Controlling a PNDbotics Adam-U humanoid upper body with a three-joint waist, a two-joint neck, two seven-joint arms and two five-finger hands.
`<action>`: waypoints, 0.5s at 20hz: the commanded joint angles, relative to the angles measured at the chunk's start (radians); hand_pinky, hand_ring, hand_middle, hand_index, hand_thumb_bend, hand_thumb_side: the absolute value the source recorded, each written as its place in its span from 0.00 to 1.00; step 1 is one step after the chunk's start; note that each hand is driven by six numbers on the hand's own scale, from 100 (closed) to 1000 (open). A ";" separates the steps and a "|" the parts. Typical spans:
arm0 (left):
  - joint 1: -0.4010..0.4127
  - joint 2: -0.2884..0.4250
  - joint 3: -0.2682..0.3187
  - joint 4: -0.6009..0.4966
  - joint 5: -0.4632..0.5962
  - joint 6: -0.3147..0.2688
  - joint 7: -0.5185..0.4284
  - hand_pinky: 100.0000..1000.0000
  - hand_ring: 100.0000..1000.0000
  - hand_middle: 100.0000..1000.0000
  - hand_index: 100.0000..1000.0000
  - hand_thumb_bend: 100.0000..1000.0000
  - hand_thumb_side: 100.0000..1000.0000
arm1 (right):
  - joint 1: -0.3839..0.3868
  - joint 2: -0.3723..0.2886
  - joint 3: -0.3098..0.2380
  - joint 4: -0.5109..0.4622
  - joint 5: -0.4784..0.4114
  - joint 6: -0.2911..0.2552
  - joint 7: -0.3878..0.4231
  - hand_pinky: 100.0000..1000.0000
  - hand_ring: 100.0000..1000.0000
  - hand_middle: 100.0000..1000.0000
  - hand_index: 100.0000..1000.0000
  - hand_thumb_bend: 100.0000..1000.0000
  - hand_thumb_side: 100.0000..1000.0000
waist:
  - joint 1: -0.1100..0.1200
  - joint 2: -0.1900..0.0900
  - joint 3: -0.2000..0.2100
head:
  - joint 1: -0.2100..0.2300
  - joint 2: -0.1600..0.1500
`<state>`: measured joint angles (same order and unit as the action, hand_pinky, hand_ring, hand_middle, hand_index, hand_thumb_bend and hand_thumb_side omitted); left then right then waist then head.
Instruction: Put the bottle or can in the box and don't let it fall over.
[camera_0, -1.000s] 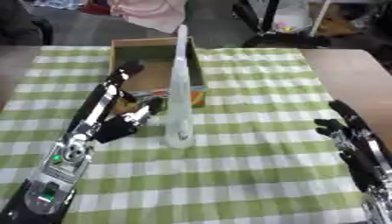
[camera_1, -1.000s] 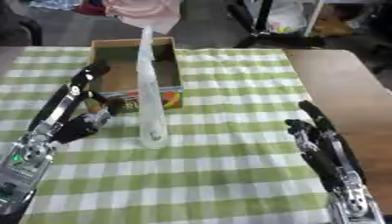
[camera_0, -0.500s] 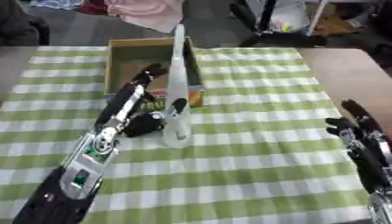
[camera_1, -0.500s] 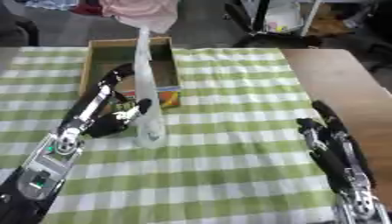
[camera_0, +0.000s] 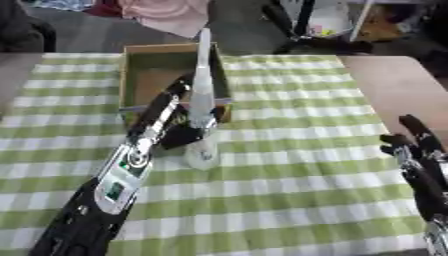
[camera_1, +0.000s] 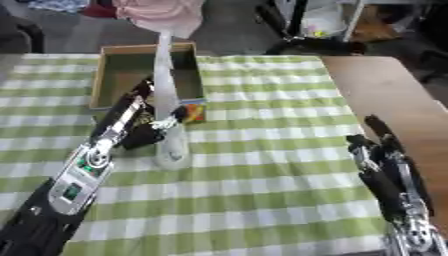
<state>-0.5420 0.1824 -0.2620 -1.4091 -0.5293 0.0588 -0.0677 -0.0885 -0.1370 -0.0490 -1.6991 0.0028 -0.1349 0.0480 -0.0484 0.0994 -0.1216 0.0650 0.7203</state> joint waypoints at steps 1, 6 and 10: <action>-0.028 -0.006 0.000 0.012 0.008 0.003 0.003 0.62 1.00 1.00 0.94 0.27 0.70 | -0.008 -0.014 -0.005 -0.019 0.001 0.000 -0.002 0.79 0.79 0.99 0.98 0.00 0.47 | 0.000 -0.015 -0.001 | 0.002 0.004; -0.037 -0.008 -0.006 0.038 0.017 0.009 -0.002 0.62 1.00 1.00 0.91 0.23 0.68 | -0.007 -0.014 -0.003 -0.017 0.000 0.001 0.000 0.79 0.79 0.99 0.98 0.00 0.47 | 0.001 -0.015 -0.003 | 0.002 0.006; -0.039 -0.009 -0.009 0.061 0.008 0.007 -0.009 0.63 1.00 1.00 0.88 0.14 0.63 | -0.006 -0.014 -0.003 -0.017 0.000 0.001 0.000 0.79 0.79 0.99 0.98 0.00 0.47 | 0.001 -0.014 -0.004 | 0.002 0.008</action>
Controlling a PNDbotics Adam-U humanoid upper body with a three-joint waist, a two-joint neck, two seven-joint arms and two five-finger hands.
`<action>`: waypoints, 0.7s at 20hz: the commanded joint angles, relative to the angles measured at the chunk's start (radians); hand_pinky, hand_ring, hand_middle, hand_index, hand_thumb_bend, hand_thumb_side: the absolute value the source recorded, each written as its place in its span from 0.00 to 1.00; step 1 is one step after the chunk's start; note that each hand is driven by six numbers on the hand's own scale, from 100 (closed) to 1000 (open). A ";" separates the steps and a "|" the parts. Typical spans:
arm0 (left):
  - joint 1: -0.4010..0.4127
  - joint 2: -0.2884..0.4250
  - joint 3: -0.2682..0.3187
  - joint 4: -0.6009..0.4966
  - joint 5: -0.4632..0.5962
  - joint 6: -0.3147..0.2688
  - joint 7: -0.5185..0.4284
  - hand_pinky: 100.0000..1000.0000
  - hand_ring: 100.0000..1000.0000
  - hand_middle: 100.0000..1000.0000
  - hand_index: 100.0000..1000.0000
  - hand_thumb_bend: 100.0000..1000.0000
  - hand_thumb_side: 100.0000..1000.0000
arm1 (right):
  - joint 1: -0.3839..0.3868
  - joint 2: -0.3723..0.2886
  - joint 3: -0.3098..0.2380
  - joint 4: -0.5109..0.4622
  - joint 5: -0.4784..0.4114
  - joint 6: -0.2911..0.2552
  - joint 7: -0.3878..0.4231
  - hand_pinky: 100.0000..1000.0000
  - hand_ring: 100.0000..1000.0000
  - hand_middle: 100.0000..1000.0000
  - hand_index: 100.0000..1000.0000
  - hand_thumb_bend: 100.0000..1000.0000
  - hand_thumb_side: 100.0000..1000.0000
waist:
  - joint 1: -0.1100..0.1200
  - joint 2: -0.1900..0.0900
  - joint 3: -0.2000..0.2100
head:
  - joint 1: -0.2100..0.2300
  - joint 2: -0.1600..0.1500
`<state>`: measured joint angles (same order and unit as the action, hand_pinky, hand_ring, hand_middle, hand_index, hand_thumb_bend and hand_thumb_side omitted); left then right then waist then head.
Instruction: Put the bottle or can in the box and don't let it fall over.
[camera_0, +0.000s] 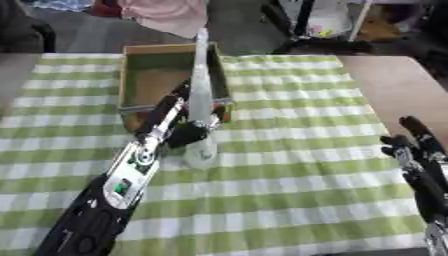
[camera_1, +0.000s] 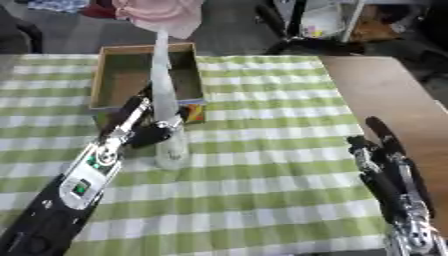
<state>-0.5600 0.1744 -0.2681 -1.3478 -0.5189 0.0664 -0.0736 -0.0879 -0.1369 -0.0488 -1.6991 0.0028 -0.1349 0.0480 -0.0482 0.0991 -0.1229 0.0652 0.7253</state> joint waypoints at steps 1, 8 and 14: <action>-0.020 -0.001 -0.004 0.006 -0.006 -0.001 -0.006 0.63 1.00 1.00 0.87 0.13 0.62 | -0.007 -0.014 -0.003 -0.016 0.000 0.001 0.000 0.79 0.79 0.99 0.98 0.00 0.47 | 0.001 -0.014 -0.002 | 0.001 0.004; -0.010 0.000 -0.008 0.041 -0.028 -0.013 -0.020 0.64 1.00 1.00 0.81 0.04 0.55 | -0.007 -0.013 -0.003 -0.016 0.000 0.002 0.000 0.79 0.79 0.99 0.98 0.00 0.47 | 0.002 -0.014 -0.002 | -0.001 0.005; 0.004 0.002 -0.018 0.064 -0.048 -0.032 -0.041 0.65 1.00 1.00 0.74 0.00 0.47 | -0.008 -0.013 -0.003 -0.016 0.001 0.002 0.001 0.79 0.79 0.99 0.98 0.00 0.48 | 0.003 -0.013 0.000 | -0.004 0.005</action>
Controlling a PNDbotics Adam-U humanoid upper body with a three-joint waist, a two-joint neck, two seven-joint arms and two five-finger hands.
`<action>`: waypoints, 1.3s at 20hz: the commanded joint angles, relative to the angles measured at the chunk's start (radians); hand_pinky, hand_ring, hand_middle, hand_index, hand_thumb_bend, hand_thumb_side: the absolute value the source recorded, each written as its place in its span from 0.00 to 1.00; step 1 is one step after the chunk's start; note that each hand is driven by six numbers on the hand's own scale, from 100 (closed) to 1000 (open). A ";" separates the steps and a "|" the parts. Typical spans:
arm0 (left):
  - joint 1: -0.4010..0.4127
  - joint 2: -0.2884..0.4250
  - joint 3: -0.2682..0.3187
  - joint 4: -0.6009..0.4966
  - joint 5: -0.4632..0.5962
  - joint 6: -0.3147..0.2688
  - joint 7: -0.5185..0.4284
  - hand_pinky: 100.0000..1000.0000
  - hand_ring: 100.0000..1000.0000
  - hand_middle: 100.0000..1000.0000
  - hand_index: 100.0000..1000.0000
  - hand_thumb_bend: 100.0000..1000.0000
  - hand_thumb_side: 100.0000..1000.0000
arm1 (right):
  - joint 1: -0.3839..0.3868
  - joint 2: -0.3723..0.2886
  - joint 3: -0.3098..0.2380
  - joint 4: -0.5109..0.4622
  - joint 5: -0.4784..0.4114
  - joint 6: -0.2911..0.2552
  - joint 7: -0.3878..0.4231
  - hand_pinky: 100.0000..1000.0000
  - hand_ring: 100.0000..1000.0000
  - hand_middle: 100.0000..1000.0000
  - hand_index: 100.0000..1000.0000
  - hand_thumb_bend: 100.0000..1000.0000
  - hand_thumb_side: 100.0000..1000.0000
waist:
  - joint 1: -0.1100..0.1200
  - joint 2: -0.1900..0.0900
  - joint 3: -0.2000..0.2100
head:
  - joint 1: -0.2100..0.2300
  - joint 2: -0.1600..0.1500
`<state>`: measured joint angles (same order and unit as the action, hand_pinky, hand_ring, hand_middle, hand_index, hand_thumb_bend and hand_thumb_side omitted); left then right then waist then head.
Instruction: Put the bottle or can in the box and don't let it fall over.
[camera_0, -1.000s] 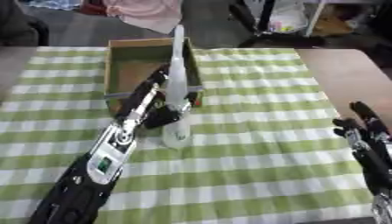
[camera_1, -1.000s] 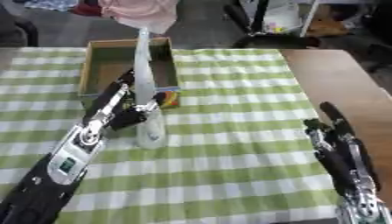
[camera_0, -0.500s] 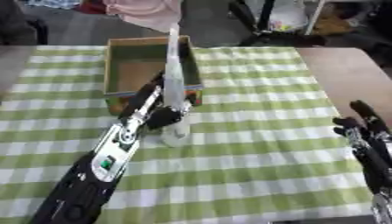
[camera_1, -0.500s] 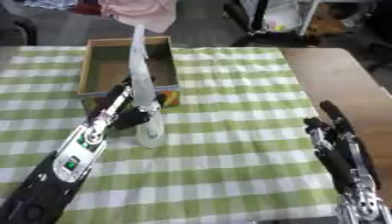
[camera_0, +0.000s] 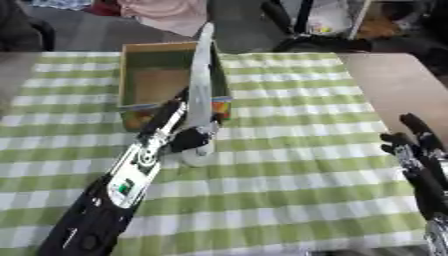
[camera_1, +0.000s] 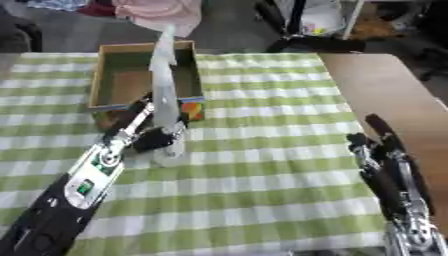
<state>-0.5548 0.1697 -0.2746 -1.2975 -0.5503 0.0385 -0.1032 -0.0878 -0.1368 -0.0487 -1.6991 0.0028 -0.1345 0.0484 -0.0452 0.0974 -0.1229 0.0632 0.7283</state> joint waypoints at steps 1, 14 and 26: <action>0.000 0.007 -0.014 0.017 -0.020 -0.007 -0.014 0.65 1.00 1.00 0.72 0.00 0.44 | -0.008 -0.014 -0.003 -0.016 0.001 0.002 0.001 0.79 0.79 0.99 0.98 0.00 0.48 | 0.000 -0.011 0.000 | -0.002 0.002; 0.016 0.020 0.008 -0.027 0.104 0.006 0.074 0.59 1.00 1.00 0.45 0.00 0.18 | -0.009 -0.015 -0.003 -0.015 0.000 0.003 -0.002 0.79 0.79 0.99 0.98 0.00 0.48 | -0.001 -0.012 0.002 | -0.005 -0.003; -0.079 0.190 0.113 -0.274 0.356 0.106 0.127 0.57 1.00 1.00 0.45 0.00 0.22 | -0.004 -0.018 -0.004 -0.014 0.001 0.004 -0.004 0.79 0.79 1.00 0.98 0.00 0.48 | 0.000 -0.018 0.006 | -0.008 -0.004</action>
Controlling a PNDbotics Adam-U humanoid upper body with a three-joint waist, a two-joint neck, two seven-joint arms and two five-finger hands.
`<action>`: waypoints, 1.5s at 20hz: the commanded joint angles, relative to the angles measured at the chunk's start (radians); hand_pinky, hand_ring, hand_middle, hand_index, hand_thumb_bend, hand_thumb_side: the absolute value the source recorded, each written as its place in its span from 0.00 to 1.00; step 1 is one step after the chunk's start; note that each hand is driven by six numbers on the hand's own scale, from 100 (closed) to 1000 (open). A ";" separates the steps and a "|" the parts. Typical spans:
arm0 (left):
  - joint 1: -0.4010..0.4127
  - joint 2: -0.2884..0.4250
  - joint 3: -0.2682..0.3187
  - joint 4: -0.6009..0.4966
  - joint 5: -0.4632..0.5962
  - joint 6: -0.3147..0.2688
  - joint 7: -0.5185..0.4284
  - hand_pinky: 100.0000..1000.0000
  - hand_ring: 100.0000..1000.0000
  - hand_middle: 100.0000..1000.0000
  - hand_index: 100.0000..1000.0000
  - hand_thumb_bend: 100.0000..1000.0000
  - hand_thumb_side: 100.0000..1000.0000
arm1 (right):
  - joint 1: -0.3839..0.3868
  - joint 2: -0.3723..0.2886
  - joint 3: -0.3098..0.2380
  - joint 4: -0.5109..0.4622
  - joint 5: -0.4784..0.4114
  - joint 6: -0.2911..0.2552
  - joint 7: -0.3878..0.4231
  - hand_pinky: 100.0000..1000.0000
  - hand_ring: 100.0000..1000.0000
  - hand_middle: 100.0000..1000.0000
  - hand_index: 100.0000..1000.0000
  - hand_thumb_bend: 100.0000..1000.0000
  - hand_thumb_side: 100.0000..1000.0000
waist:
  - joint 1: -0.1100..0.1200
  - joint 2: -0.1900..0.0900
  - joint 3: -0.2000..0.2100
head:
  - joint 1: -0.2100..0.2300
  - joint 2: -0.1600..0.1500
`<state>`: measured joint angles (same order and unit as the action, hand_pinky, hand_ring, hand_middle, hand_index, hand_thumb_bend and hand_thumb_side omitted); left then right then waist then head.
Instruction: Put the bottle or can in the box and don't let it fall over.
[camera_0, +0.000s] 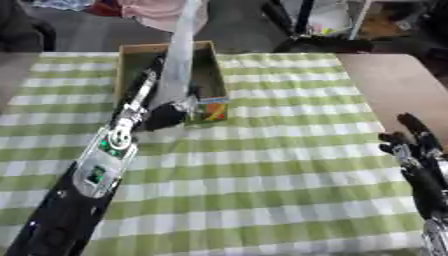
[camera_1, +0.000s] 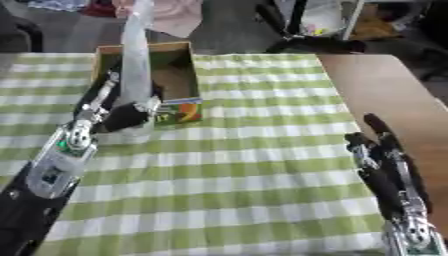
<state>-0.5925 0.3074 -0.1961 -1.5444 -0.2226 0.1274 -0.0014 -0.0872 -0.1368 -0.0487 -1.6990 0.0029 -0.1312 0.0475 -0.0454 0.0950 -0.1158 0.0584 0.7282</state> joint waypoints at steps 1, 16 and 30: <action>-0.058 0.064 0.045 -0.007 0.035 0.023 0.038 0.57 1.00 1.00 0.45 0.00 0.22 | -0.004 -0.018 -0.003 -0.014 0.001 0.001 -0.002 0.79 0.79 1.00 0.98 0.00 0.48 | 0.000 -0.015 -0.002 | -0.002 -0.004; -0.296 0.108 0.080 0.593 0.114 -0.145 0.206 0.59 1.00 1.00 0.94 0.36 0.70 | -0.012 -0.014 0.025 -0.011 -0.010 0.000 0.026 0.79 0.79 1.00 0.98 0.00 0.49 | -0.010 0.002 -0.061 | 0.030 -0.032; 0.060 0.156 0.124 0.121 0.103 -0.095 0.228 0.59 1.00 1.00 0.95 0.41 0.72 | -0.013 -0.016 0.008 -0.013 -0.007 0.000 0.012 0.79 0.79 1.00 0.98 0.00 0.49 | -0.001 0.000 -0.021 | 0.001 -0.035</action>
<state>-0.5238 0.4286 -0.0880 -1.3407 -0.1348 0.0227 0.2221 -0.0886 -0.1364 -0.0316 -1.6986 -0.0046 -0.1289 0.0633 -0.0494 0.1057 -0.1350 0.0651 0.7086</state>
